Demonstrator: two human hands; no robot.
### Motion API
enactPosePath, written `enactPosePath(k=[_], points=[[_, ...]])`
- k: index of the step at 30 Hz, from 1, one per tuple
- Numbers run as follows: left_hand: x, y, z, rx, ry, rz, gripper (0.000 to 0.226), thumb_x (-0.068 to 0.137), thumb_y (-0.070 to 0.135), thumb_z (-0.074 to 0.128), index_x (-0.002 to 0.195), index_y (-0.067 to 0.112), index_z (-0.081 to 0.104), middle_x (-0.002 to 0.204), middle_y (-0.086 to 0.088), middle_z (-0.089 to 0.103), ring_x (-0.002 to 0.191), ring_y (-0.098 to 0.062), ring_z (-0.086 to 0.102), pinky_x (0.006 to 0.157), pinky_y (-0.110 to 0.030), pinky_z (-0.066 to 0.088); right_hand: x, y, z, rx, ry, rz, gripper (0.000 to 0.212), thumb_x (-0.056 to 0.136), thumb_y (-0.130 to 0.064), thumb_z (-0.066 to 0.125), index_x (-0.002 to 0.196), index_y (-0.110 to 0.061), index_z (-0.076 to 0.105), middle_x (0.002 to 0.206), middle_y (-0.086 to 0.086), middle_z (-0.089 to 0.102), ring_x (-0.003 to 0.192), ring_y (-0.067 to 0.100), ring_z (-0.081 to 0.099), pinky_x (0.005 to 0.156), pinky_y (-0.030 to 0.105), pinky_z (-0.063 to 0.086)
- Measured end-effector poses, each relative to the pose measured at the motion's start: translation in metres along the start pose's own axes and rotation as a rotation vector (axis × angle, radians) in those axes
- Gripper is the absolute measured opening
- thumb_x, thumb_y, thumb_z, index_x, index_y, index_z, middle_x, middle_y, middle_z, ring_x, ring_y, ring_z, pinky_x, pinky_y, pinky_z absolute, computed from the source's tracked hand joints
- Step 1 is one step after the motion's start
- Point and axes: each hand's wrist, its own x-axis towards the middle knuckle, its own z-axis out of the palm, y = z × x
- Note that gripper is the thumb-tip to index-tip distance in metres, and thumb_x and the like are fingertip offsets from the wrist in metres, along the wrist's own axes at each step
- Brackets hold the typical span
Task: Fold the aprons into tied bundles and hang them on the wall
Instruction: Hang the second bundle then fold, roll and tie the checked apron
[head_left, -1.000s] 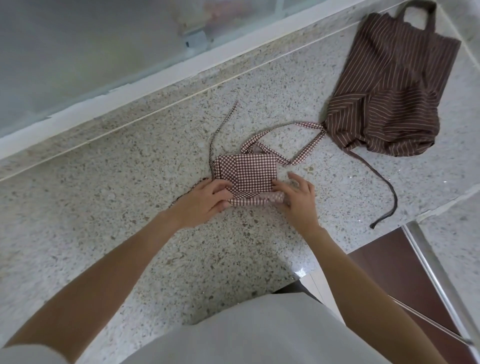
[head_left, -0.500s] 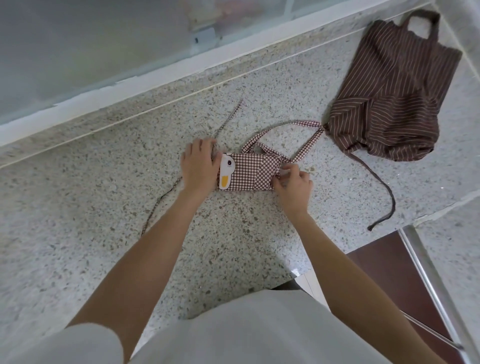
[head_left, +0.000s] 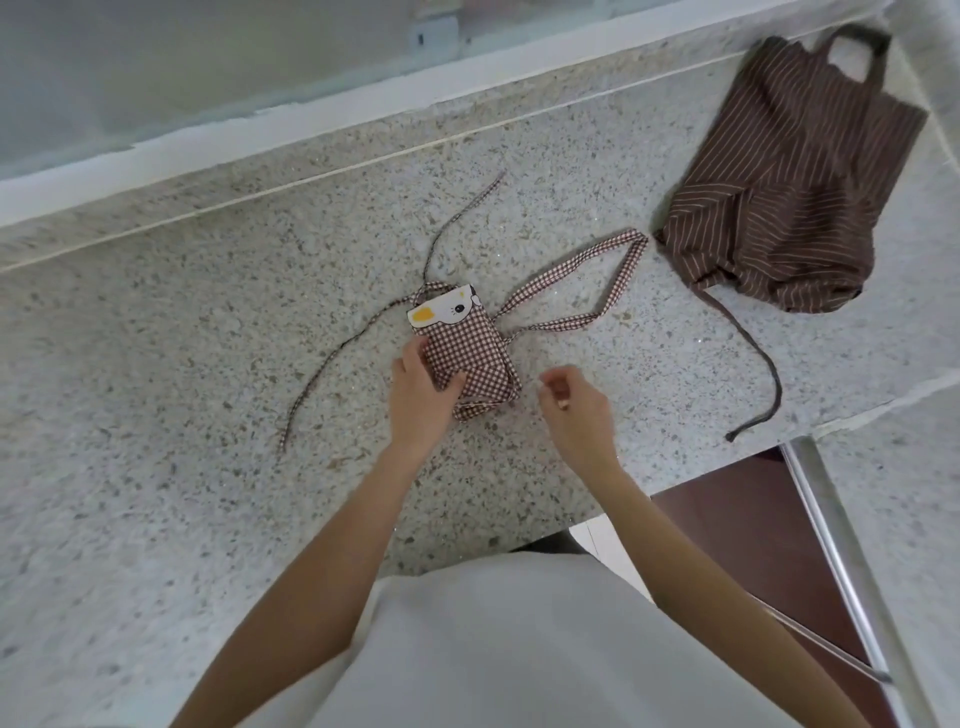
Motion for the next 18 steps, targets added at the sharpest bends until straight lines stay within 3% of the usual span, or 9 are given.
enactPosePath(k=[2, 4, 6, 8, 10, 13, 14, 16, 18], points=[[0.005, 0.001, 0.001, -0.011, 0.026, -0.017, 0.067, 0.084, 0.029, 0.067, 0.138, 0.018, 0.029, 0.133, -0.012, 0.044, 0.120, -0.026, 0.045, 0.097, -0.039, 0.040, 0.018, -0.012, -0.006, -0.162, 0.081, -0.272, 0.024, 0.089, -0.005, 0.056, 0.112, -0.009, 0.060, 0.106, 0.003, 0.063, 0.094, 0.014, 0.057, 0.083, 0.022, 0.045], [0.010, 0.000, 0.000, -0.057, 0.062, -0.023, 0.066, 0.082, 0.026, 0.068, 0.136, 0.022, 0.030, 0.125, -0.012, 0.050, 0.112, -0.028, 0.052, 0.090, -0.042, 0.048, 0.046, -0.017, -0.003, -0.376, 0.088, -0.502, 0.040, 0.084, 0.001, 0.056, 0.122, -0.008, 0.056, 0.124, 0.010, 0.057, 0.115, 0.025, 0.052, 0.099, 0.034, 0.041], [0.014, 0.000, -0.001, -0.050, 0.073, -0.009, 0.062, 0.081, 0.023, 0.068, 0.133, 0.025, 0.034, 0.118, -0.011, 0.052, 0.102, -0.026, 0.055, 0.078, -0.037, 0.049, 0.072, -0.022, 0.001, -0.602, -0.037, -0.567, 0.054, 0.085, -0.003, 0.055, 0.137, -0.012, 0.043, 0.145, 0.009, 0.041, 0.136, 0.028, 0.032, 0.113, 0.042, 0.023], [0.018, 0.002, -0.001, -0.003, 0.065, -0.008, 0.055, 0.081, 0.020, 0.068, 0.129, 0.027, 0.041, 0.115, -0.010, 0.050, 0.097, -0.023, 0.053, 0.073, -0.029, 0.042, 0.094, -0.024, 0.003, -0.784, -0.184, -0.592, 0.059, 0.090, -0.015, 0.053, 0.144, -0.017, 0.032, 0.152, 0.002, 0.029, 0.143, 0.022, 0.017, 0.117, 0.041, 0.006], [0.022, 0.002, 0.000, 0.015, 0.069, -0.013, 0.050, 0.079, 0.016, 0.070, 0.123, 0.026, 0.048, 0.113, -0.010, 0.053, 0.097, -0.023, 0.055, 0.073, -0.026, 0.041, 0.107, -0.022, 0.000, -0.872, -0.227, -0.649, 0.049, 0.091, -0.025, 0.054, 0.138, -0.020, 0.042, 0.142, 0.002, 0.044, 0.137, 0.022, 0.030, 0.116, 0.042, 0.007], [0.028, -0.005, -0.002, -0.013, 0.076, -0.021, 0.050, 0.076, 0.013, 0.073, 0.119, 0.025, 0.051, 0.109, -0.008, 0.059, 0.097, -0.024, 0.059, 0.079, -0.033, 0.049, 0.111, -0.019, -0.015, -0.816, -0.247, -0.661, 0.025, 0.094, -0.033, 0.051, 0.109, -0.017, 0.062, 0.102, 0.002, 0.066, 0.101, 0.023, 0.057, 0.101, 0.039, 0.037], [0.029, -0.007, -0.003, -0.027, 0.075, -0.015, 0.050, 0.075, 0.012, 0.074, 0.118, 0.025, 0.052, 0.109, -0.006, 0.060, 0.097, -0.023, 0.059, 0.082, -0.038, 0.051, 0.107, -0.017, -0.022, -0.767, -0.318, -0.572, 0.026, 0.095, -0.035, 0.048, 0.102, -0.015, 0.063, 0.092, 0.002, 0.066, 0.088, 0.020, 0.060, 0.088, 0.037, 0.046], [0.030, -0.011, -0.005, -0.064, 0.074, 0.007, 0.050, 0.075, 0.013, 0.074, 0.118, 0.027, 0.051, 0.111, -0.004, 0.060, 0.100, -0.022, 0.059, 0.085, -0.043, 0.052, 0.101, -0.013, -0.034, -0.804, -0.406, -0.412, 0.036, 0.097, -0.041, 0.042, 0.091, -0.012, 0.063, 0.078, 0.002, 0.062, 0.073, 0.018, 0.060, 0.068, 0.031, 0.047], [0.031, -0.012, -0.005, -0.121, 0.069, 0.028, 0.049, 0.077, 0.019, 0.073, 0.118, 0.029, 0.050, 0.117, -0.002, 0.058, 0.105, -0.019, 0.056, 0.089, -0.041, 0.050, 0.095, -0.007, -0.040, -0.908, -0.314, -0.402, 0.044, 0.098, -0.044, 0.037, 0.085, -0.010, 0.061, 0.084, 0.005, 0.062, 0.084, 0.022, 0.059, 0.076, 0.034, 0.048]])
